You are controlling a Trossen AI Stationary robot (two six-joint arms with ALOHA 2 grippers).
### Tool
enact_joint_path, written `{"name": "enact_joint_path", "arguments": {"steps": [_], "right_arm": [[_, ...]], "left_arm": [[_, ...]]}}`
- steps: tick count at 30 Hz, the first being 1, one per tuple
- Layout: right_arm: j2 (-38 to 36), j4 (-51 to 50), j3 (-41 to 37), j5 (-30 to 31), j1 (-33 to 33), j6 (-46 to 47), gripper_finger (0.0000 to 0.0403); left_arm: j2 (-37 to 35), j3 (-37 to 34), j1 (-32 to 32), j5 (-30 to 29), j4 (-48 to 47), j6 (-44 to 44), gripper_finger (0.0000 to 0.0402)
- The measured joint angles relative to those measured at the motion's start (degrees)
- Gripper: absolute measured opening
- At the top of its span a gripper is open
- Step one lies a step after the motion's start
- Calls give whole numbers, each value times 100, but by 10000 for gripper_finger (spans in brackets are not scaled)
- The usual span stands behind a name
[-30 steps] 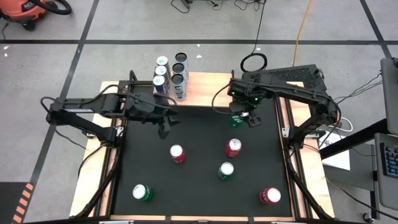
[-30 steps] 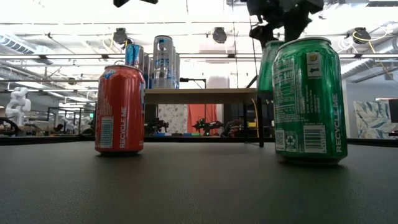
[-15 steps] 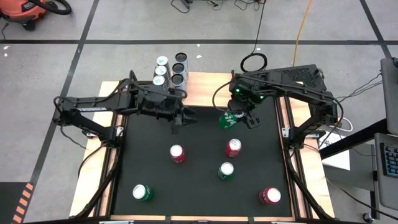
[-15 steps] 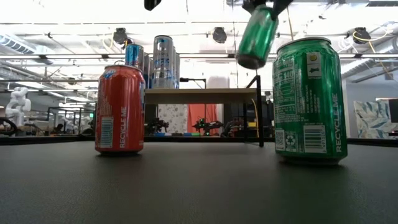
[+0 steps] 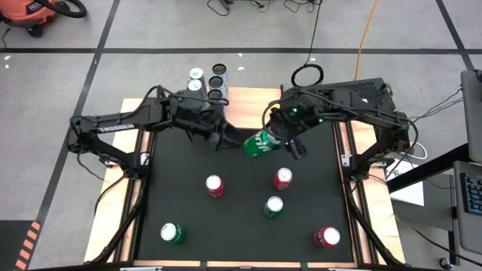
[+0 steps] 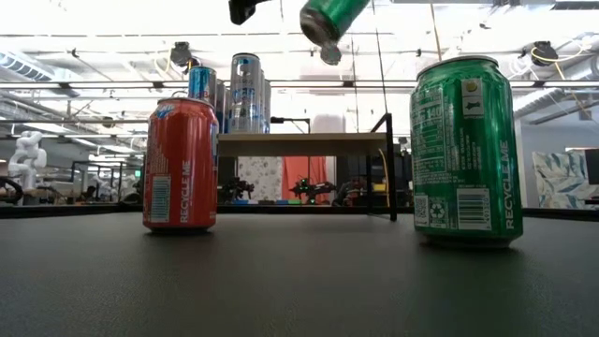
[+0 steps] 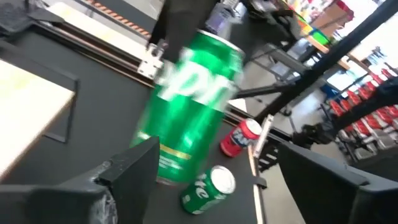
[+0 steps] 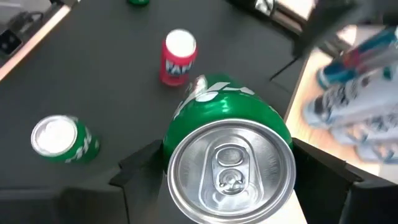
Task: Place canned beverage on shelf
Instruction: Put the top green soda can on the shelf
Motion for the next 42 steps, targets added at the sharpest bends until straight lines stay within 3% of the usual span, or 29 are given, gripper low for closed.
{"name": "enact_joint_path", "arguments": {"steps": [12,21,42], "right_arm": [[0,1037,0,1,324,-14,274],[0,1102,0,-15,344,-24,274],[-4,1166,0,-6,344,-124,274]], "left_arm": [[131,-7,376,908,-8,-153,338],[362,4,444,1626,261,-162,338],[632,0,381,1695,784,309,338]]}}
